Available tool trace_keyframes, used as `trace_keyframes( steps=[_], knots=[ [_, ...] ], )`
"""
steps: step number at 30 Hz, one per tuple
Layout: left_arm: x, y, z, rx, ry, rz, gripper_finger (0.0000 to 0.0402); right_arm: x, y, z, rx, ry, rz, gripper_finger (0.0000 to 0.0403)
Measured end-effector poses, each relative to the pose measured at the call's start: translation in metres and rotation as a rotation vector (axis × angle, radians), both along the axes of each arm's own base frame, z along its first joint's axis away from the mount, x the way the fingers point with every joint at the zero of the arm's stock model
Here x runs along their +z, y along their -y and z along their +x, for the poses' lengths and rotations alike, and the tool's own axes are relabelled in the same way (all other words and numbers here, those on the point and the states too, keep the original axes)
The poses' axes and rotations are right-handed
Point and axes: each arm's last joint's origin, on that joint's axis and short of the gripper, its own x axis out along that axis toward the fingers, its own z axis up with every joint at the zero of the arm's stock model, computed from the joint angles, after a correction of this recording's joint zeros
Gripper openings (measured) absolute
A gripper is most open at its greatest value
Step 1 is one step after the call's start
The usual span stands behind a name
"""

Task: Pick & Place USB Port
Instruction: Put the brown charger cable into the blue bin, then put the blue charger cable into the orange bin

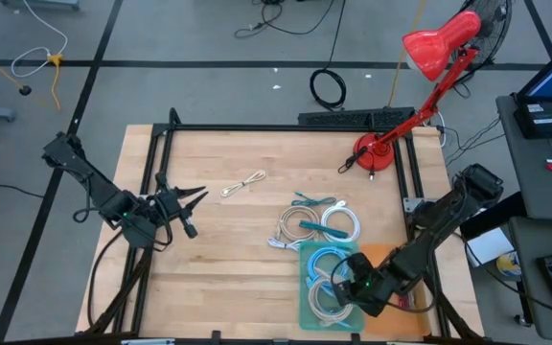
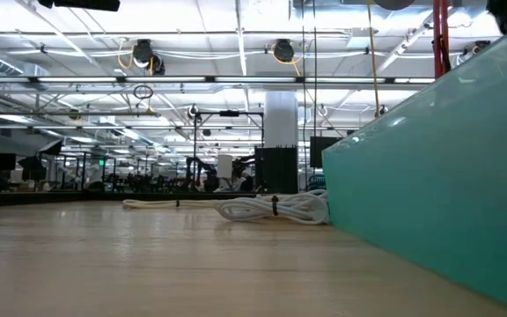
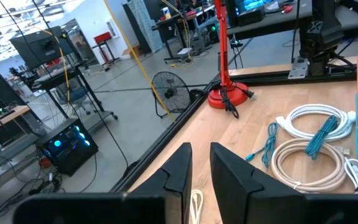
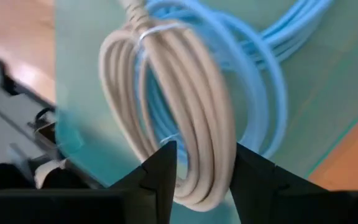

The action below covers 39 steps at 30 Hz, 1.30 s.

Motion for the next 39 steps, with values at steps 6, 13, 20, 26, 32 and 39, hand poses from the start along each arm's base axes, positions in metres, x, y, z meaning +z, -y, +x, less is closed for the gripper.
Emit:
trace_keyframes(
  steps=[6, 13, 20, 26, 32, 39],
  knots=[
    [0.0, 0.0, 0.0, 0.0, 0.0, 0.0, 0.0062, -0.003, 0.01, 0.0, 0.028, -0.122, 0.011, 0.0127],
    [0.0, 0.0, 0.0, 0.004, -0.001, 0.006, 0.0062, -0.004, 0.018, 0.004, 0.046, -0.172, 0.019, 0.0127],
    [0.0, 0.0, 0.0, 0.005, -0.008, 0.013, 0.0062, 0.005, 0.027, 0.014, 0.078, -0.168, -0.014, 0.0128],
    [0.0, 0.0, 0.0, 0.005, -0.008, 0.013, 0.0062, 0.016, 0.027, 0.019, 0.108, -0.173, 0.018, 0.0128],
    [0.0, 0.0, 0.0, 0.004, -0.008, 0.013, 0.0062, 0.035, 0.035, 0.022, 0.142, -0.197, -0.03, 0.0128],
    [0.0, 0.0, 0.0, 0.005, -0.006, 0.01, 0.0062, 0.08, 0.065, 0.033, 0.183, 0.023, -0.314, 0.0127]
  ],
)
